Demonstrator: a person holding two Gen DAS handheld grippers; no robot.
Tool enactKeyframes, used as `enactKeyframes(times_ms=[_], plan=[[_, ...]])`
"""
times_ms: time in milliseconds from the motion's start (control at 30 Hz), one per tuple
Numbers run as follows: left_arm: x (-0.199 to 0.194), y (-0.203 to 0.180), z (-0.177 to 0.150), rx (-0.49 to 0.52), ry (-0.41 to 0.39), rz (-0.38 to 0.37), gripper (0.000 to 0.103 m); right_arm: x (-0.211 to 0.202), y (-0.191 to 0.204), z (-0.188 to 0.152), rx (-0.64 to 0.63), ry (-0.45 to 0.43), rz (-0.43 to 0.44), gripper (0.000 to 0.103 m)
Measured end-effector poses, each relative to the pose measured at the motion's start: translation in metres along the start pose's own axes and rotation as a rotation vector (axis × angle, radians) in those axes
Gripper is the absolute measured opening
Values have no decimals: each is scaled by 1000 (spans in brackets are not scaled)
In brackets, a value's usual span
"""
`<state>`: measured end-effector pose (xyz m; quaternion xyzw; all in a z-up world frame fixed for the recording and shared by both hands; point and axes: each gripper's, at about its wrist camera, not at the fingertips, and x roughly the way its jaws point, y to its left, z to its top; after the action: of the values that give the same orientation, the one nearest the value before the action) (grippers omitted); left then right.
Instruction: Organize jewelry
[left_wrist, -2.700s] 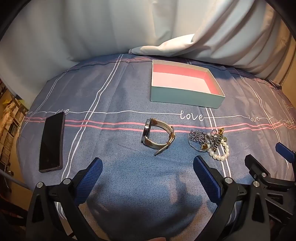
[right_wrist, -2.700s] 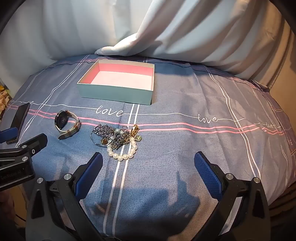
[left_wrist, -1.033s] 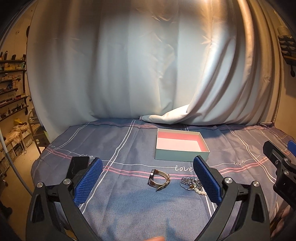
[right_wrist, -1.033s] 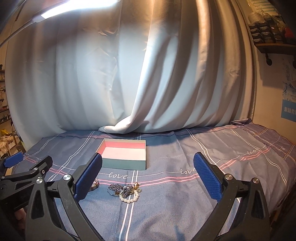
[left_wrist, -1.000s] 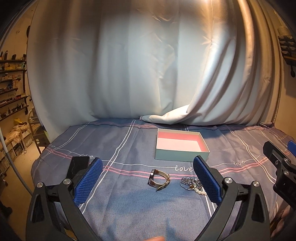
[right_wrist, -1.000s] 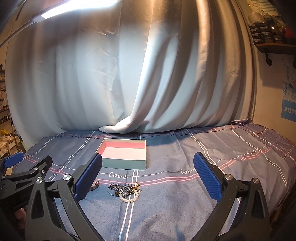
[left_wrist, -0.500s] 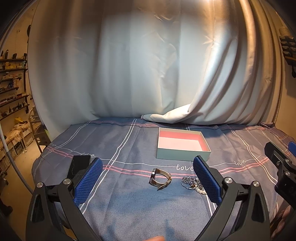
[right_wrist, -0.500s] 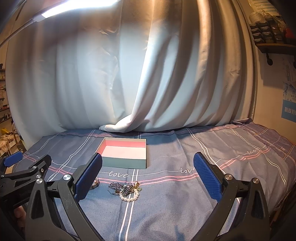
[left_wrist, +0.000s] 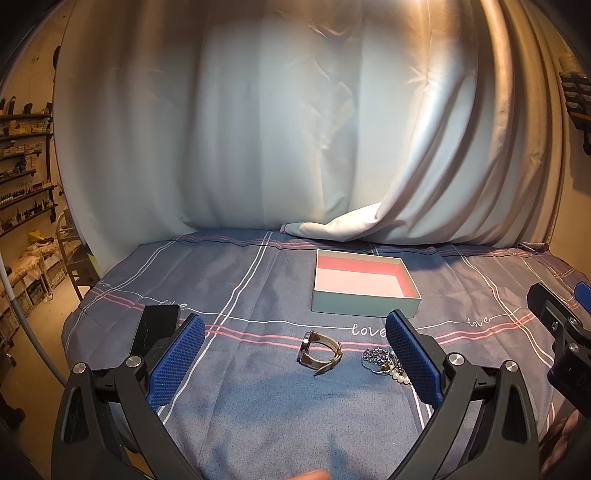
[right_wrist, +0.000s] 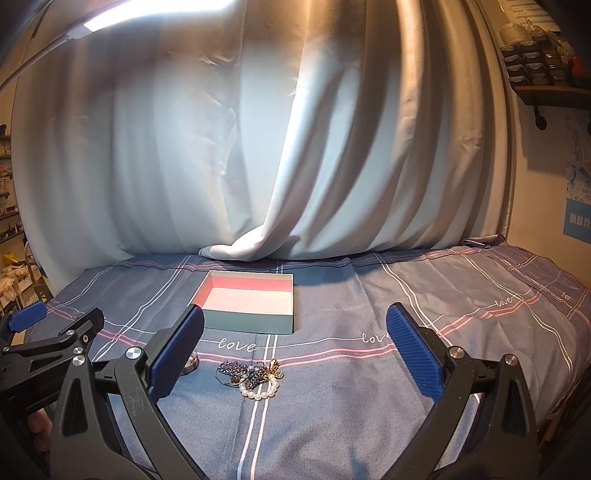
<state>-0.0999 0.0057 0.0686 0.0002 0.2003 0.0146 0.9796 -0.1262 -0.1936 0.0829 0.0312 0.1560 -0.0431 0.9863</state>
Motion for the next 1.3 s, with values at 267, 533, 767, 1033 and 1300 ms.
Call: enactKeyframes(times_ms=[267,533,767,1033,1300], plan=[[1,1,0,-5,4,0,97,1,2,0,-3,4,0,97],[3,1,0,-9,12,-1,97,5,4,1,-8,15,0,97],[45,5,-10,3,214,1,97,47,6,-7,-45,196,-5,97],[144,9,-41,30,560,-40,97,133,2,-36,-101,457,30,97],[221,-22,-57,160,647,-36,97,197,1,-67,-134,597,56,97]])
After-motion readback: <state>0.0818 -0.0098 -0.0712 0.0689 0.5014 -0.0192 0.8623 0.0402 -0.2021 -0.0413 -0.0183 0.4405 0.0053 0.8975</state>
